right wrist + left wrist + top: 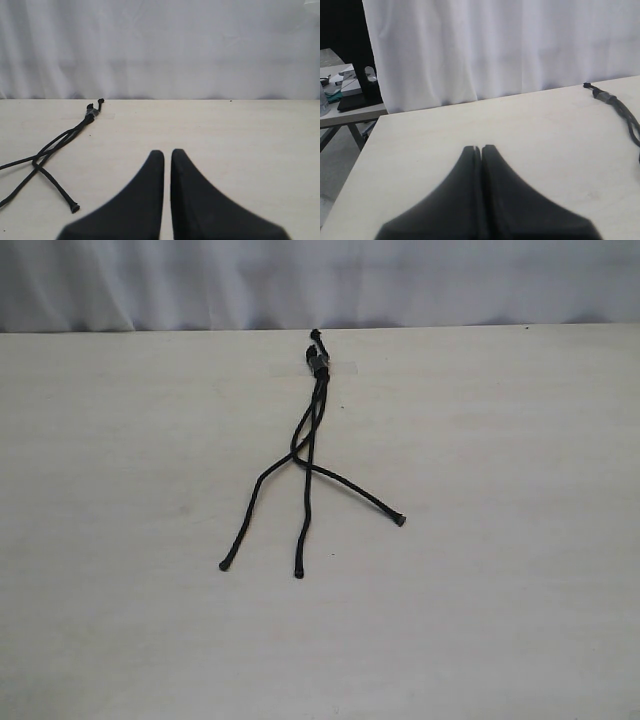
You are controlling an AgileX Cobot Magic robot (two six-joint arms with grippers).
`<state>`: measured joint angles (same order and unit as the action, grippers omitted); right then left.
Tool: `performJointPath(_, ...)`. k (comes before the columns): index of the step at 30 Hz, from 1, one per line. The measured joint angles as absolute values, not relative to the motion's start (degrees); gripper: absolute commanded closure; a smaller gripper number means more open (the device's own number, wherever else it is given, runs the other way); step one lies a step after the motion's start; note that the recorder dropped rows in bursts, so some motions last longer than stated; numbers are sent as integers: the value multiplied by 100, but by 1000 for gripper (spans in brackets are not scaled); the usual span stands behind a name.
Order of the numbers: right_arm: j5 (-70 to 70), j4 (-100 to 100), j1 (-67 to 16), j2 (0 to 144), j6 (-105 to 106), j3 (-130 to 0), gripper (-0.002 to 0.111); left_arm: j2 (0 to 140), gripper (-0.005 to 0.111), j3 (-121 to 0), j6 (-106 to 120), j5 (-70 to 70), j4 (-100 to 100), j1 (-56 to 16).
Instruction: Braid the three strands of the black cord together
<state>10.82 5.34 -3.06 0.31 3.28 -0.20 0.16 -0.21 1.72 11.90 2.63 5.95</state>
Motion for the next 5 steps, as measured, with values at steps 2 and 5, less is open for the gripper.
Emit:
performJointPath(2, 1082, 534, -306, 31, 328, -20, 104, 16, 107, -21, 172, 1190, 263, 595)
performJointPath(5, 1082, 534, -306, 31, 328, -20, 104, 16, 107, -21, 172, 1190, 263, 595)
